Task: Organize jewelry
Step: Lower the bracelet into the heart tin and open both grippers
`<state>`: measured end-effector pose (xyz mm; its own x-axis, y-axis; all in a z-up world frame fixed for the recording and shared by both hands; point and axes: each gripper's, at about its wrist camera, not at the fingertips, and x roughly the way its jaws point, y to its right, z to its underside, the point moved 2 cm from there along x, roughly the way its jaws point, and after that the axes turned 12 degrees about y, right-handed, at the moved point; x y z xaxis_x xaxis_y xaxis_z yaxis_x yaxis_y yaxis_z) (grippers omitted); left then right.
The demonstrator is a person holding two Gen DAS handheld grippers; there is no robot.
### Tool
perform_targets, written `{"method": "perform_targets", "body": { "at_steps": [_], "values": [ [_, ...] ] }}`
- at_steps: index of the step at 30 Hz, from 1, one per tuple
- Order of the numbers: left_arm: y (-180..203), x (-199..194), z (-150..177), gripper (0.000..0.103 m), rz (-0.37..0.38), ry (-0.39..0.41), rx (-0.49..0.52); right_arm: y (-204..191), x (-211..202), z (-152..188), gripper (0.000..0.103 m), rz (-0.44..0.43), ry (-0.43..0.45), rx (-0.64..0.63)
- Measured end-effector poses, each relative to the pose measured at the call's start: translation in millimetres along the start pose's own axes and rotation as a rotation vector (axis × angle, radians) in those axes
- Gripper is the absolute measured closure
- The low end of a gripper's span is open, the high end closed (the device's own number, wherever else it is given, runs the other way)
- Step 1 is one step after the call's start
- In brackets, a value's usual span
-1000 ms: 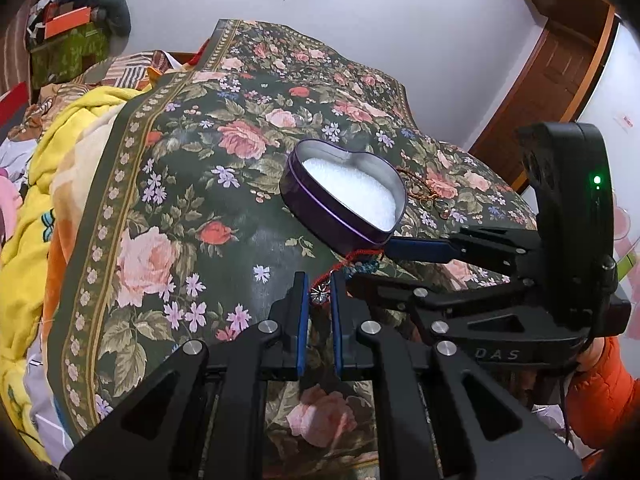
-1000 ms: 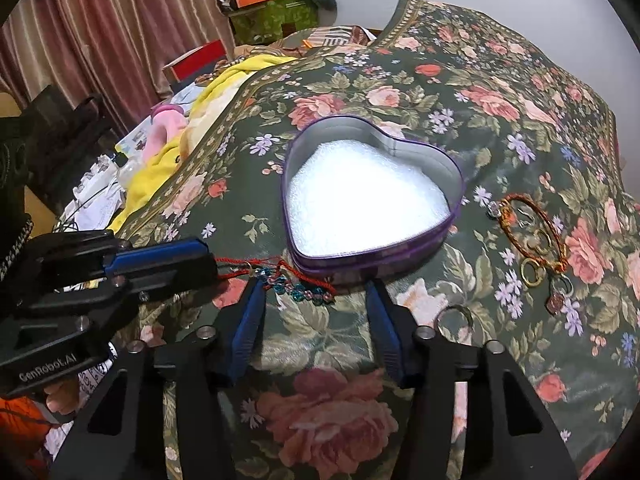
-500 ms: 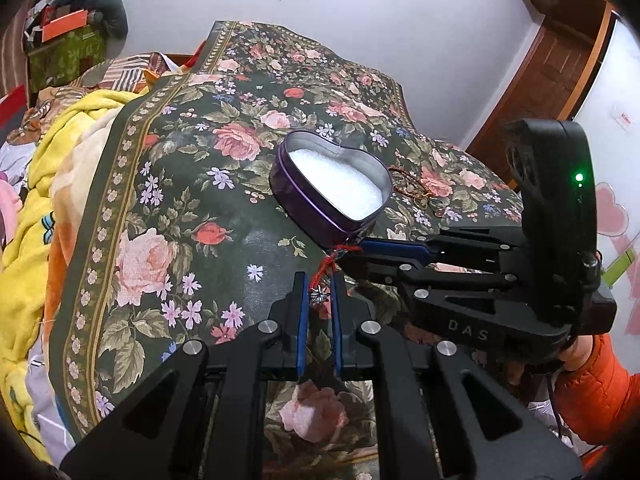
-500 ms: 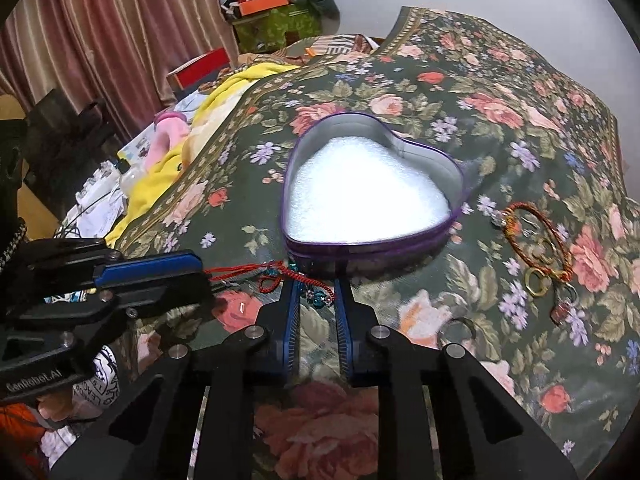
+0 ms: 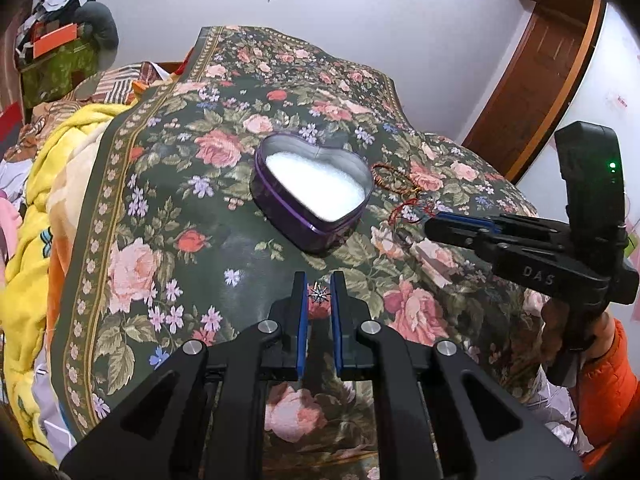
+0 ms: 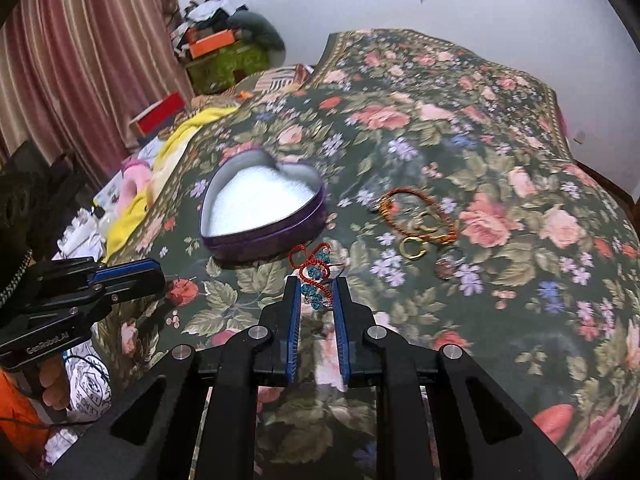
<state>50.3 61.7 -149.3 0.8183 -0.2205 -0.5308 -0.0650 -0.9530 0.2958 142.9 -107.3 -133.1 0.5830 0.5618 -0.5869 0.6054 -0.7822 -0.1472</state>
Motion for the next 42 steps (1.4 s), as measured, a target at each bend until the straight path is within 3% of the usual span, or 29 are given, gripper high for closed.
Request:
{"method": "perform_targets", "body": {
  "at_steps": [14, 18, 33, 42],
  "values": [
    [15.2, -16.2, -70.8, 0.094, -0.015, 0.184, 0.068, -6.9, -12.3, -40.9, 0.089, -0.037, 0.135, -0.002],
    [12.7, -9.7, -83.4, 0.094, -0.023, 0.202, 0.068, -9.9, -4.2, -48.1, 0.089, -0.050, 0.143, -0.005],
    [-9.1, 55.0, -82.4, 0.094, -0.065, 0.109, 0.036, -22.4, 60.3, -39.6, 0.089, -0.090, -0.002, -0.037],
    [-10.7, 72.8, -72.5, 0.094, -0.084, 0.064, 0.056, -23.1, 64.8, -37.9, 0.088, -0.092, -0.018, -0.051]
  ]
}}
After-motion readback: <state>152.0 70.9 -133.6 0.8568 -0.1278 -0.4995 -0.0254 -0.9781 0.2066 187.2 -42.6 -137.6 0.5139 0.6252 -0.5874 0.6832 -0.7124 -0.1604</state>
